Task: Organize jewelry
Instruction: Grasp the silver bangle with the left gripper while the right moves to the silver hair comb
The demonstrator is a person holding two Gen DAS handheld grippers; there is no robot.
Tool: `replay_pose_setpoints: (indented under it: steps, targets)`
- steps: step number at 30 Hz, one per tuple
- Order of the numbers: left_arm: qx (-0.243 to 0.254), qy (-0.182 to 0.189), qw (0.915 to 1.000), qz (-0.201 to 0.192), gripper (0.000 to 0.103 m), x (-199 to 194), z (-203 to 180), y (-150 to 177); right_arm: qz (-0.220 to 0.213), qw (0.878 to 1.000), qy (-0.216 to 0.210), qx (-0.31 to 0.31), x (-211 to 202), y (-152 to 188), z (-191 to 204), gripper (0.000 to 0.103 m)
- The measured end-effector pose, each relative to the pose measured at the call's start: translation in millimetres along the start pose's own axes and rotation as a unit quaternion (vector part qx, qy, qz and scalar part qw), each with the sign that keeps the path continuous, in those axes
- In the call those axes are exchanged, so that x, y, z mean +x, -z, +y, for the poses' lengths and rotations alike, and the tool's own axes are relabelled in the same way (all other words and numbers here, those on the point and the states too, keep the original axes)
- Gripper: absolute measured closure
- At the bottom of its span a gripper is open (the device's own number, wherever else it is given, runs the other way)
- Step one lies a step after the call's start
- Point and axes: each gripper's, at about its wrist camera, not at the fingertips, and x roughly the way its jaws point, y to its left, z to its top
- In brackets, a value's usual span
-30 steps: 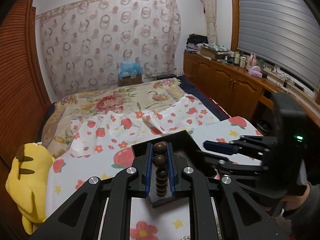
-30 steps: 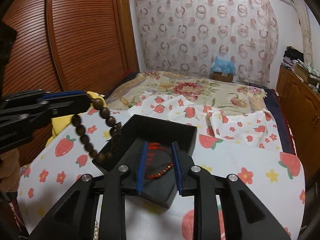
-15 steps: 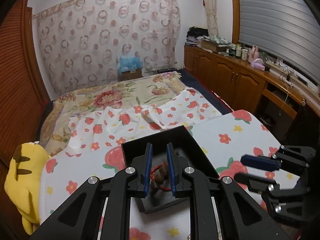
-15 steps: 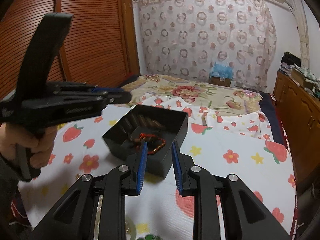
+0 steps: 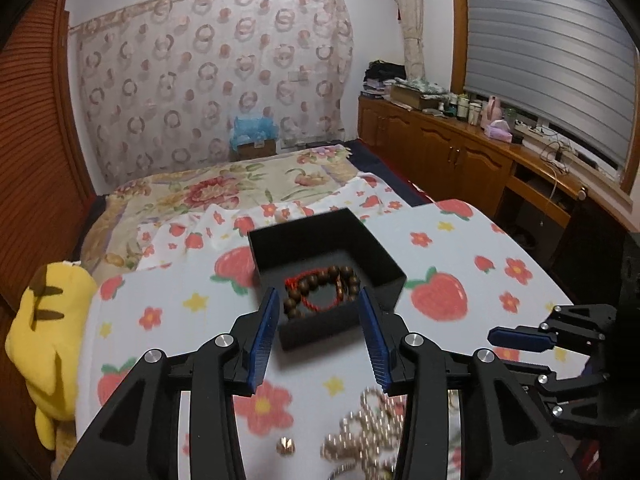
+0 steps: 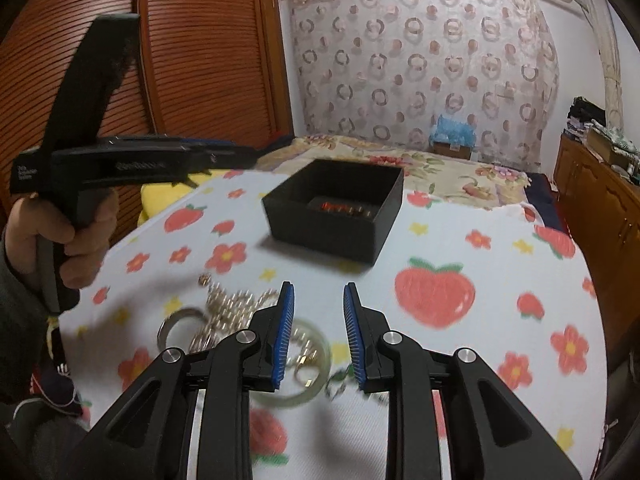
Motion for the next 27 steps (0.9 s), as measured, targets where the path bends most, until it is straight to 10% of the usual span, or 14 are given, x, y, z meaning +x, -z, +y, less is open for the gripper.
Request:
replay_pose_setpoints:
  steps: [27]
  targets:
    - [-0.003, 0.016, 0.9969, 0.077, 0.038, -28, -5, 121, 0.04, 0.999, 0.01, -0.003, -9, 56, 32, 0.048]
